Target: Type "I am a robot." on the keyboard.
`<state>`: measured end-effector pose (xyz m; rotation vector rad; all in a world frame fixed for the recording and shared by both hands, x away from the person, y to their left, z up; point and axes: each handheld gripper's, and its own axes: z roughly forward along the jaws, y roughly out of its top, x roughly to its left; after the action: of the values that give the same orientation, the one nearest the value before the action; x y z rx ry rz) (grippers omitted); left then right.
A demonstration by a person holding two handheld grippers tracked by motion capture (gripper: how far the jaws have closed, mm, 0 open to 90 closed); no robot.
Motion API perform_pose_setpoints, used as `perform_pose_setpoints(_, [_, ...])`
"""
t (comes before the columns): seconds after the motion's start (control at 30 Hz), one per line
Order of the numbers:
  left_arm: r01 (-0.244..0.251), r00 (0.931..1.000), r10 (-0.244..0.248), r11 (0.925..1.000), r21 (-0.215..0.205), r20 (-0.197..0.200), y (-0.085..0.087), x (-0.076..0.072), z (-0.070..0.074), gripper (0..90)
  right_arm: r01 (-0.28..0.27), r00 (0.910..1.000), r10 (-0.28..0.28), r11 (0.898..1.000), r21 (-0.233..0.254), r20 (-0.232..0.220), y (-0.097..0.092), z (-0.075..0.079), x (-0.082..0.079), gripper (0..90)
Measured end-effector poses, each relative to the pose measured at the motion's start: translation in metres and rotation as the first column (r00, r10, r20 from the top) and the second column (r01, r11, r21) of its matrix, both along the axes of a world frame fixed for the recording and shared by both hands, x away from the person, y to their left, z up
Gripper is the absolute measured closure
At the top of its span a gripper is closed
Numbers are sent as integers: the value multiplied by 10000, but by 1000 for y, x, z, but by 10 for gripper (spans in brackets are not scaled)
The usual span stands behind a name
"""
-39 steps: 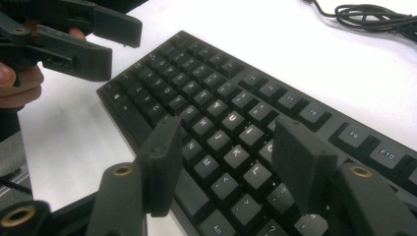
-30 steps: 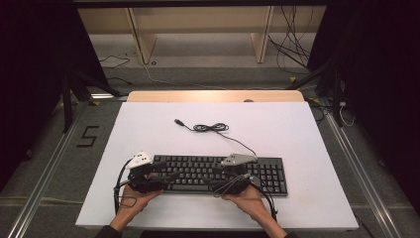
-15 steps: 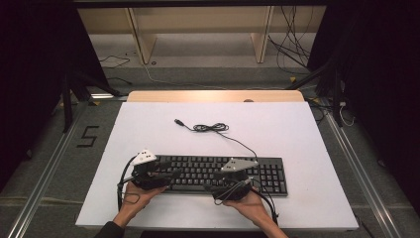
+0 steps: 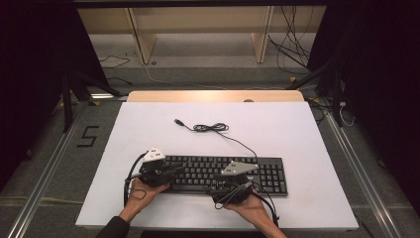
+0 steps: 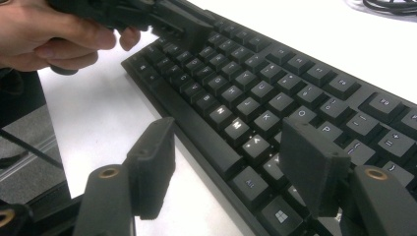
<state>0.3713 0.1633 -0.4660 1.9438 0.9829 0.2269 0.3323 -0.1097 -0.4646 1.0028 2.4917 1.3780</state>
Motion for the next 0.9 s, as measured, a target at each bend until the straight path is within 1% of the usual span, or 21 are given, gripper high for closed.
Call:
perform_pose_setpoints(0.1, [65, 10000, -64, 9996, 258, -66, -3, 3, -1, 815, -28, 10000, 28, 10000, 5, 13, 0, 0, -1, 394])
perform_pose_setpoints(0.33, [-56, 9997, 67, 9990, 453, -241, -3, 8, -5, 878, -11, 10000, 10, 10000, 45, 94, -2, 1, -4, 383])
perform_pose_setpoints(0.57, [-82, 9994, 96, 9989, 454, -323, -4, 11, -6, 888, -10, 9999, 10, 10000, 34, 121, -3, 1, -6, 375])
perform_pose_setpoints(0.7, [-19, 9994, 38, 9986, 534, -349, -5, 14, -6, 888, -29, 9999, 29, 10000, 42, 121, -3, 1, -7, 372])
perform_pose_setpoints(0.9, [66, 9992, -43, 9983, 584, -400, -11, 17, -8, 888, -23, 9999, 23, 10000, 60, 136, -4, 0, -9, 369])
